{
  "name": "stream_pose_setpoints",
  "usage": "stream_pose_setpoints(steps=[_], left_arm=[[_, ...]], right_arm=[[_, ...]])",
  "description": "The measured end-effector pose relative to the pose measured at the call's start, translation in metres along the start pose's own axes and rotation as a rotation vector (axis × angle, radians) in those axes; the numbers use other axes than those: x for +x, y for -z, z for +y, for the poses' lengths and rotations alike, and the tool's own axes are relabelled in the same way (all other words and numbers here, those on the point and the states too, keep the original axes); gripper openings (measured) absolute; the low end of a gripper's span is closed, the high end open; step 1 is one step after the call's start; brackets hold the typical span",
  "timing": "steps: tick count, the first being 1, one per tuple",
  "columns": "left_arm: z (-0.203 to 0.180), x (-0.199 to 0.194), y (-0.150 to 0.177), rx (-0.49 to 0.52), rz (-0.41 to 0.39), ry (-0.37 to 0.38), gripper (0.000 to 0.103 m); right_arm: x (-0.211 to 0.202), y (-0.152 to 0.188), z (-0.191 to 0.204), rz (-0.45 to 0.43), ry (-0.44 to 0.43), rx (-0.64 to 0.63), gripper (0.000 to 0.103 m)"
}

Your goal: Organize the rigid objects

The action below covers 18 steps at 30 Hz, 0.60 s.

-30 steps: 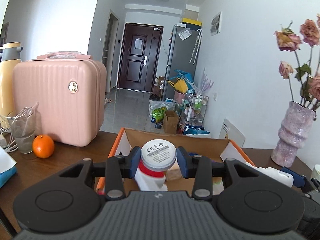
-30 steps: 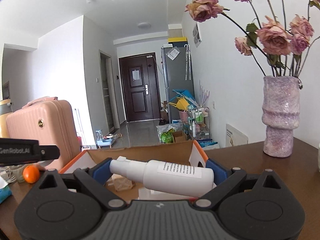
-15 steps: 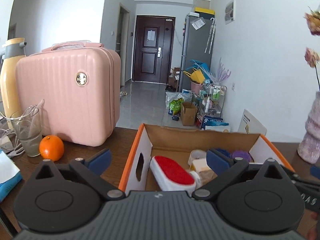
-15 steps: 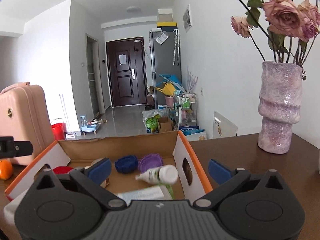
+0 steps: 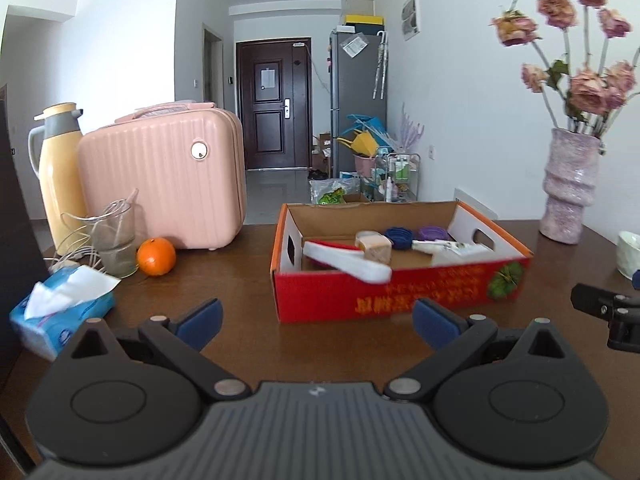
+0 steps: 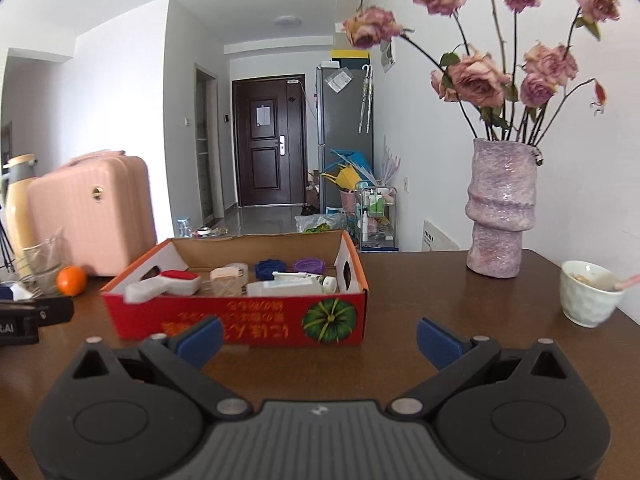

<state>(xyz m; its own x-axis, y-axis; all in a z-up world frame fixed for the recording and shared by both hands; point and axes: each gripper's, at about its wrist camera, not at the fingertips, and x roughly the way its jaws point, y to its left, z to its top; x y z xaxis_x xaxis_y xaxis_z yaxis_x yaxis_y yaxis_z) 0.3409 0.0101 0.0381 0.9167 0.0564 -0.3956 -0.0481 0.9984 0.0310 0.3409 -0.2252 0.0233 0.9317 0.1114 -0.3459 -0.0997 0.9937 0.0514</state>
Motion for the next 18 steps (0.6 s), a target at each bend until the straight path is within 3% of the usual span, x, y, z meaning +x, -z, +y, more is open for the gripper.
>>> stream_pose_setpoints(steps=[8, 18], left_arm=[[0.003, -0.100, 0.048, -0.005, -0.056, 0.010, 0.103], [0.000, -0.164, 0.096, 0.023, -0.061, 0.027, 0.103]], right_arm=[[-0.102, 0.039, 0.004, -0.032, -0.050, -0.001, 0.103], [-0.174, 0.075, 0.005, -0.047, -0.043, -0.009, 0.103]])
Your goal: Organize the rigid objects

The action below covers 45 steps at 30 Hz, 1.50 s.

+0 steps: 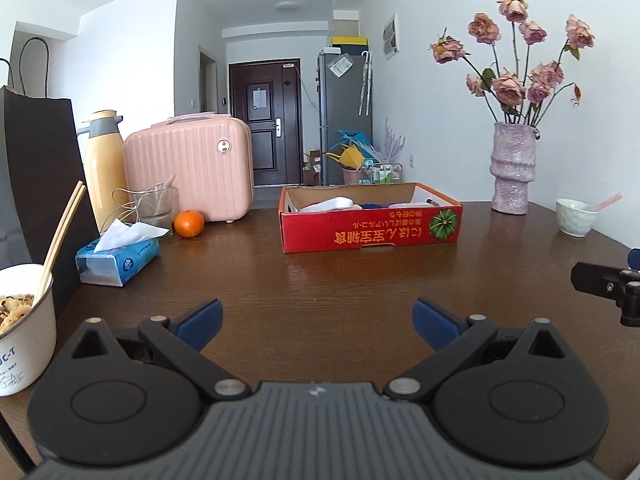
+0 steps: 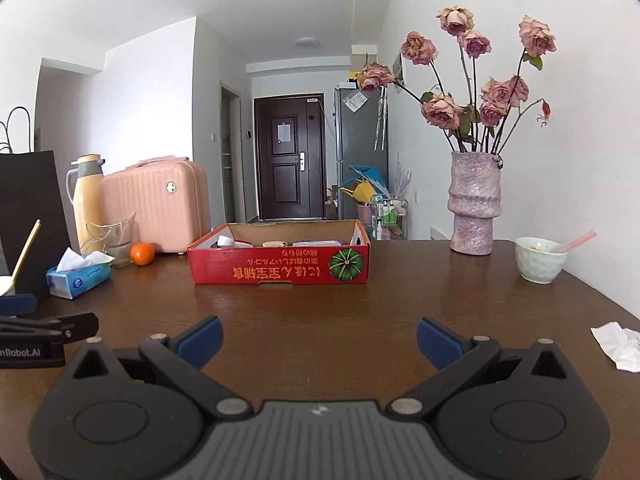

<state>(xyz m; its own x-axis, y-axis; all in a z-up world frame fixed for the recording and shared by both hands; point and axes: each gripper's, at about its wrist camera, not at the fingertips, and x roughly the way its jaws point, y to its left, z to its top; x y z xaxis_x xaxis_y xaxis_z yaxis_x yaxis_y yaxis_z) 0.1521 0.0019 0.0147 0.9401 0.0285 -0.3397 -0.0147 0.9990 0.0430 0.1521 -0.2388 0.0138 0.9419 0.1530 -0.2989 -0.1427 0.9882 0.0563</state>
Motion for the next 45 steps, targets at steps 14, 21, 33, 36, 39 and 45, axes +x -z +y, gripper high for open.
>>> stream_pose_setpoints(steps=[14, 21, 33, 36, 39, 45], left_arm=[[-0.003, -0.017, 0.002, 0.007, -0.032, 0.021, 0.103], [-0.002, -0.019, 0.003, 0.003, -0.034, 0.021, 0.103], [-0.001, -0.019, 0.003, 0.005, -0.036, 0.022, 0.103], [-0.001, -0.019, 0.003, 0.004, -0.035, 0.022, 0.103], [-0.001, -0.019, 0.003, 0.004, -0.035, 0.022, 0.103], [-0.001, -0.018, 0.003, 0.004, -0.035, 0.023, 0.103]], right_arm=[[-0.013, 0.006, 0.008, -0.008, -0.003, -0.008, 0.103], [-0.012, 0.006, 0.009, -0.006, -0.004, -0.006, 0.103], [-0.010, 0.007, 0.012, -0.004, -0.007, -0.005, 0.103], [-0.010, 0.007, 0.012, -0.004, -0.008, -0.005, 0.103], [-0.010, 0.007, 0.012, -0.003, -0.008, -0.005, 0.103], [-0.010, 0.007, 0.012, -0.003, -0.008, -0.005, 0.103]])
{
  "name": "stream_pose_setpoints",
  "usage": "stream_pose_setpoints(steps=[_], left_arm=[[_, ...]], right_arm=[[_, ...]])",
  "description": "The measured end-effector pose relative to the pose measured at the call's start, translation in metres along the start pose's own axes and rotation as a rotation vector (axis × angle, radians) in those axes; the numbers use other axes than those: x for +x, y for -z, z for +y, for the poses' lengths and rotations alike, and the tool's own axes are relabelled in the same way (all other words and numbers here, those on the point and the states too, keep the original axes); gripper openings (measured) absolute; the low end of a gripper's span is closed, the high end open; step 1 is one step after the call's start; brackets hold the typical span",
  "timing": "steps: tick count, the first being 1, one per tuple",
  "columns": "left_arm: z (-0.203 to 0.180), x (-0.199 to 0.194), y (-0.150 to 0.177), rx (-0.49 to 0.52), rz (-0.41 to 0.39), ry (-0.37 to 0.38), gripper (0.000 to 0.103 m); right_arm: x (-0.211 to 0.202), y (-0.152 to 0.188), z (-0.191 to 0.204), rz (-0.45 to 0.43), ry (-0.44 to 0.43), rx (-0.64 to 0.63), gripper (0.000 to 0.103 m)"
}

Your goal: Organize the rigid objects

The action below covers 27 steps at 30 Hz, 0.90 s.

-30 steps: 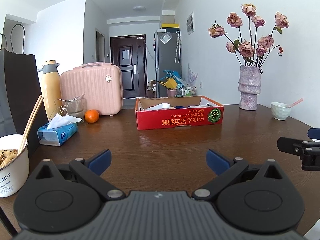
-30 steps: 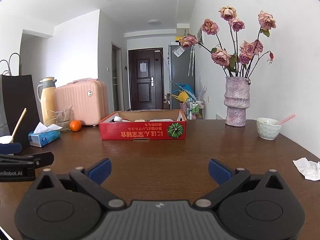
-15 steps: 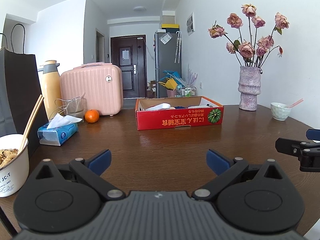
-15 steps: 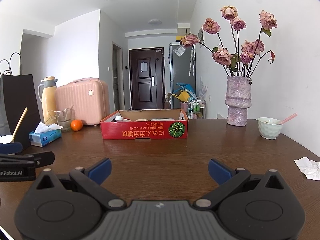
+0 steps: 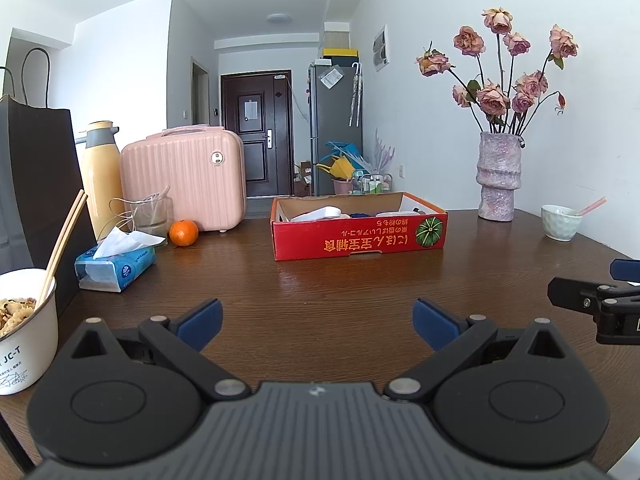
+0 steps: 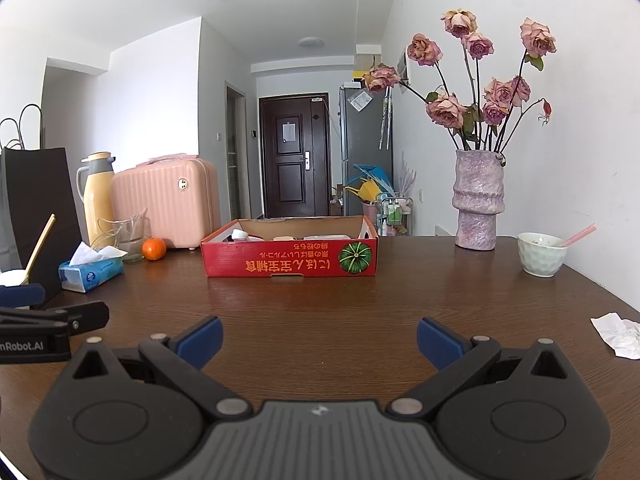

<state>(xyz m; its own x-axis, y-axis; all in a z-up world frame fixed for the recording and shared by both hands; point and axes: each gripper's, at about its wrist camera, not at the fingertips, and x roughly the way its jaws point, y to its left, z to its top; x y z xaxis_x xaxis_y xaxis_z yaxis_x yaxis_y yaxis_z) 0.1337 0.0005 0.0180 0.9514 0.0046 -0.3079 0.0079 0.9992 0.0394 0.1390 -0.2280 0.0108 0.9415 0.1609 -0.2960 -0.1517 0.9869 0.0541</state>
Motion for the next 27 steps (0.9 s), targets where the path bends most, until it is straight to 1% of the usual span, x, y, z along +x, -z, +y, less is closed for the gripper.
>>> stream_pose_setpoints(steps=[23, 27], left_arm=[[0.004, 0.013, 0.005, -0.010, 0.038, 0.010, 0.103], [0.008, 0.014, 0.005, -0.042, 0.027, 0.023, 0.103]], right_arm=[[0.011, 0.005, 0.000, 0.028, -0.012, 0.006, 0.103], [0.016, 0.006, 0.000, 0.039, -0.019, 0.006, 0.103]])
